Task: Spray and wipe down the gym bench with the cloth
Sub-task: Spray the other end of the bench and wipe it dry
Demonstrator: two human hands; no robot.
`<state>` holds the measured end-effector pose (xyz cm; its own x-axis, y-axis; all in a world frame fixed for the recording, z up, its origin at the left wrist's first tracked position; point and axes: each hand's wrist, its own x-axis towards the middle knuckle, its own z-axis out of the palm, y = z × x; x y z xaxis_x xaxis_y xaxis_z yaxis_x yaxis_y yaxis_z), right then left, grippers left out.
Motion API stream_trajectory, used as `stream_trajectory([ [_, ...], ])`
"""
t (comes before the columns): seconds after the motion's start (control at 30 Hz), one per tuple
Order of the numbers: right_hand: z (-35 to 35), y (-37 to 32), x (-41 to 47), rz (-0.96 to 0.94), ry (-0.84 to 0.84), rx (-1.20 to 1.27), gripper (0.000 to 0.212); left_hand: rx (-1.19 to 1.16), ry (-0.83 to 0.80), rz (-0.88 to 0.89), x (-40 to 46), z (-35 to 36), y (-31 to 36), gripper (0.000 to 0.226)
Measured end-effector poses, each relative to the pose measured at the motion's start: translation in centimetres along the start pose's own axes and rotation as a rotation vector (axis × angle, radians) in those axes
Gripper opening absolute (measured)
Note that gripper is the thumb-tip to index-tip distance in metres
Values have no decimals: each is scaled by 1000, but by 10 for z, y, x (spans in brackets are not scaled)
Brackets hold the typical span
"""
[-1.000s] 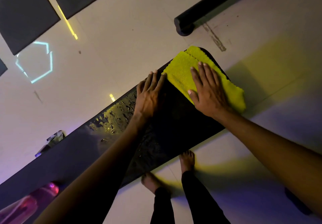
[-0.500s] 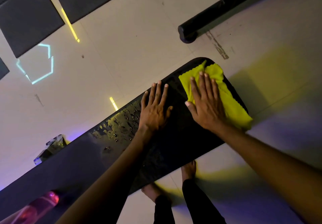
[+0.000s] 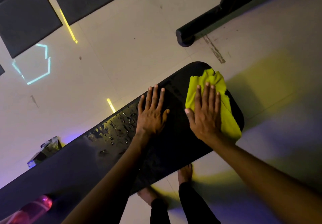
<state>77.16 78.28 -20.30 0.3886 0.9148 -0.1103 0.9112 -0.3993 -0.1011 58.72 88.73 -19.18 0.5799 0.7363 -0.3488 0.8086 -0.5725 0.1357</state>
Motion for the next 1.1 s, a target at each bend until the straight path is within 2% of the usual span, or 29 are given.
stream_trajectory([
  [0.07,-2,29,16,-207,13,-14,79,4,20,7,0,1,-1,72],
  [0.13,-4,52,20,-228,22,-20,79,15,20,7,0,1,0,72],
  [0.3,0,38,-32,323,127,93,81,-32,-6,-72,-6,-7,18,75],
  [0.37,2,16,-46,493,147,104,81,-37,36,-10,-7,-7,39,72],
  [0.43,3,6,-50,547,111,108,81,-68,40,86,-4,-3,60,73],
  [0.5,5,20,-53,414,63,70,81,-64,3,113,-2,4,70,74],
  [0.57,7,54,-57,162,61,28,80,-39,6,101,-4,11,69,73],
  [0.63,6,81,-62,85,60,87,80,-34,42,105,-7,15,66,72],
  [0.77,7,39,-70,495,132,166,83,-31,27,116,-6,13,67,73],
  [0.83,6,9,-71,575,109,135,84,-30,-18,104,-4,10,68,75],
  [0.93,6,15,-79,381,35,62,85,-45,-63,134,-2,3,63,76],
  [1.1,3,72,-67,2,73,2,87,-66,-35,147,-7,-1,35,75],
])
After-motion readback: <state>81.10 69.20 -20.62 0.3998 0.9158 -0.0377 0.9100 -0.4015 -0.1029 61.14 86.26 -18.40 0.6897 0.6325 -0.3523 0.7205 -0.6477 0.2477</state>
